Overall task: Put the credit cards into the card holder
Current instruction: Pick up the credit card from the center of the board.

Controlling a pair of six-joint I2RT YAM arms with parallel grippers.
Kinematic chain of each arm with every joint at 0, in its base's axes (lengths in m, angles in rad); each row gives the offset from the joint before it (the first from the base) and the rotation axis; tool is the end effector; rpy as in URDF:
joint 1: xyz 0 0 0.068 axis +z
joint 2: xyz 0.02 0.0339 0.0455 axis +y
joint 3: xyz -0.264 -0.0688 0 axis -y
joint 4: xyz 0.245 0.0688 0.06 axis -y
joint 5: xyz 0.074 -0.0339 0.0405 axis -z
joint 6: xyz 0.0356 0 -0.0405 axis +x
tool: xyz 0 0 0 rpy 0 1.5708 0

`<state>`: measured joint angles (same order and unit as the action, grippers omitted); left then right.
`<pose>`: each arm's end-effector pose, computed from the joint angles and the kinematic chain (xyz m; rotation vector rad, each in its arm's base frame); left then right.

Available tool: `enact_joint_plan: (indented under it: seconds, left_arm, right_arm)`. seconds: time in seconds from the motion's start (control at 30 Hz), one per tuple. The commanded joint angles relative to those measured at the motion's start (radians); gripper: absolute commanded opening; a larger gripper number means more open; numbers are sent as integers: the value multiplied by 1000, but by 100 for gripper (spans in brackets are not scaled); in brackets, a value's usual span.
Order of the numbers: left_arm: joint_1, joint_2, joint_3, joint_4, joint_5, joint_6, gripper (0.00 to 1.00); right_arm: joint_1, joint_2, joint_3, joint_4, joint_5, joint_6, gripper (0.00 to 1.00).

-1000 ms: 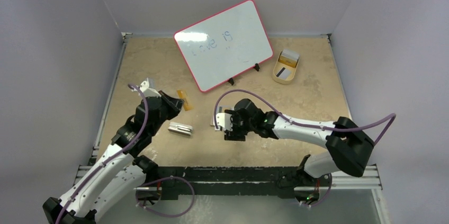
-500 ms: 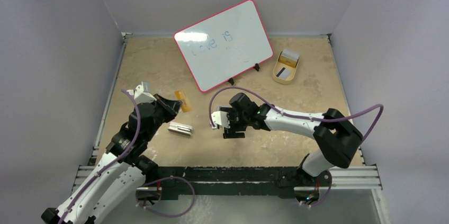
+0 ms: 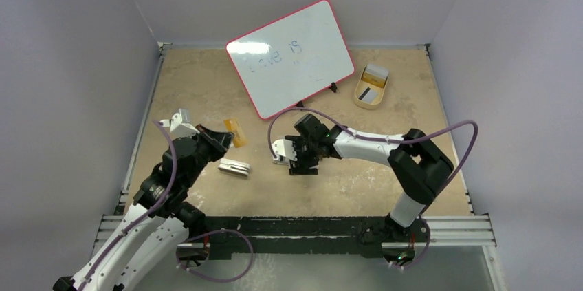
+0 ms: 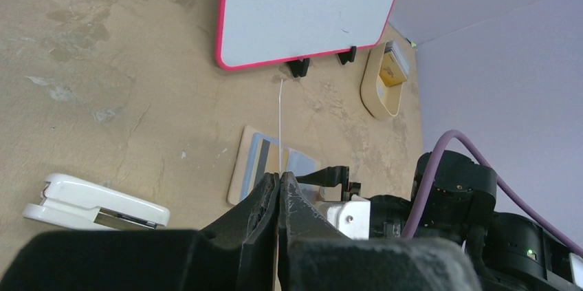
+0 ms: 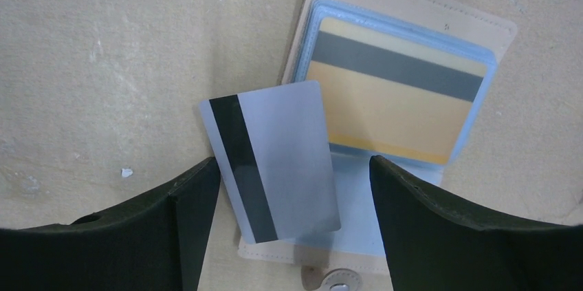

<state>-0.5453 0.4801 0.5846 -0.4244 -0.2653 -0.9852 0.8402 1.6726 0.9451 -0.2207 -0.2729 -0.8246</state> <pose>0.1127 -0.0574 0.2866 -0.6087 1.8615 -0.7876 0.2150 0.2543 0.1701 -1.9235 1.6013 0.3496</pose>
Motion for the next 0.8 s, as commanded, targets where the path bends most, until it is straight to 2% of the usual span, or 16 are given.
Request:
enact_joint_plan:
  seconds: [0.0, 0.13, 0.4, 0.77]
  left_arm:
    - [5, -8, 11, 18, -4, -6, 0]
    - [5, -12, 12, 14, -7, -4, 0]
    - [5, -10, 15, 14, -8, -6, 0]
    - [5, -1, 23, 15, 1, 0, 0]
  right_arm:
    - [-2, 45, 58, -20, -16, -22, 81]
    - [-1, 72, 64, -22, 2, -12, 77]
    - [-2, 63, 76, -66, -34, 19, 57]
    - [-13, 27, 60, -48, -24, 63, 36]
